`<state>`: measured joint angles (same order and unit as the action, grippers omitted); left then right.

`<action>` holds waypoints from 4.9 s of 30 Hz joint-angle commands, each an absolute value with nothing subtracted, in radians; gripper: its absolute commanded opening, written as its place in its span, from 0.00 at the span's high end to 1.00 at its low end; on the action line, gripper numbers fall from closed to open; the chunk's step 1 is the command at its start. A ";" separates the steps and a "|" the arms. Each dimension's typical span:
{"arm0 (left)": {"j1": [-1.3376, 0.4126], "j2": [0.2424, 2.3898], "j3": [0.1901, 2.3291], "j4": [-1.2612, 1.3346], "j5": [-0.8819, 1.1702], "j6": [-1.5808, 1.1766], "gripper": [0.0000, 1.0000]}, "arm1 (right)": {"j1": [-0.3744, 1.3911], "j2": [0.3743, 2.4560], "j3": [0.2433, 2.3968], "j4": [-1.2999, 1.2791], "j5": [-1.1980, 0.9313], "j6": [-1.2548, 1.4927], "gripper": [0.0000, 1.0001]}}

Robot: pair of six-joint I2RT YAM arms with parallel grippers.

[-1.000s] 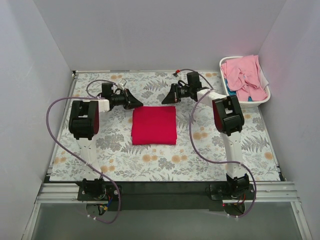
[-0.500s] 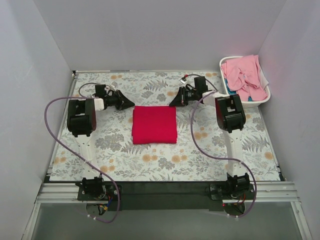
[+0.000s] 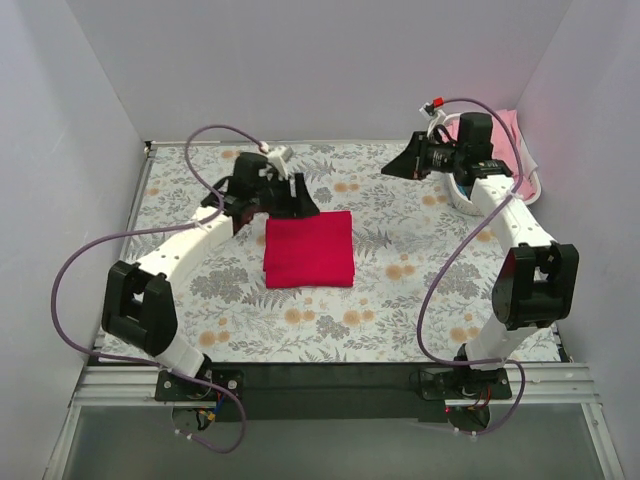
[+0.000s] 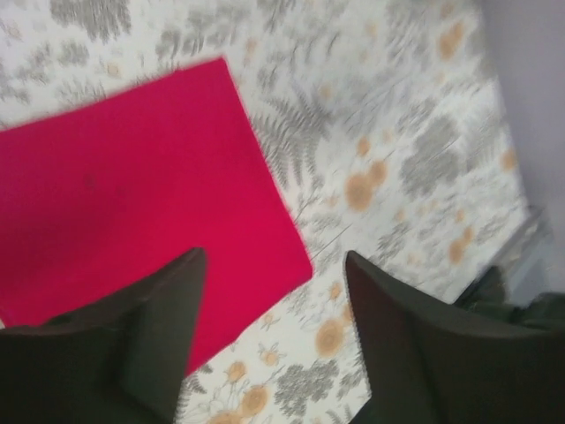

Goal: Fold and stack the t-shirts
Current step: Fold the tshirt, then neatly place the folded tshirt to the corner

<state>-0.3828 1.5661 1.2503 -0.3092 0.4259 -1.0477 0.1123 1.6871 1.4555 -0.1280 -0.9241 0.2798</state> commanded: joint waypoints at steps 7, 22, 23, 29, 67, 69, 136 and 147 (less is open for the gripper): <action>-0.741 1.607 1.176 -0.477 -0.236 -1.233 0.14 | 0.103 1.540 1.273 -0.431 -0.775 0.046 0.40; -0.723 1.899 1.227 -0.538 -0.414 -1.295 0.11 | 0.083 1.551 1.239 -0.465 -0.759 0.009 0.30; -0.704 1.902 1.214 -0.537 -0.402 -1.292 0.11 | 0.081 1.552 1.242 -0.468 -0.758 0.008 0.29; -0.533 1.907 1.155 -0.548 -0.373 -1.210 0.11 | 0.052 1.583 1.256 -0.489 -0.785 0.005 0.27; 0.284 2.175 1.377 -0.342 -0.141 -0.491 0.09 | 0.043 1.663 1.330 -0.584 -0.762 -0.060 0.02; 0.290 2.190 1.413 -0.351 -0.143 -0.485 0.09 | 0.043 1.660 1.328 -0.587 -0.762 -0.061 0.02; 0.367 2.235 1.502 -0.512 0.264 -0.580 0.08 | 0.044 1.706 1.299 -0.575 -0.822 -0.066 0.02; 0.319 2.335 1.649 -0.517 0.227 -0.592 0.08 | 0.043 1.721 1.302 -0.574 -0.825 -0.066 0.02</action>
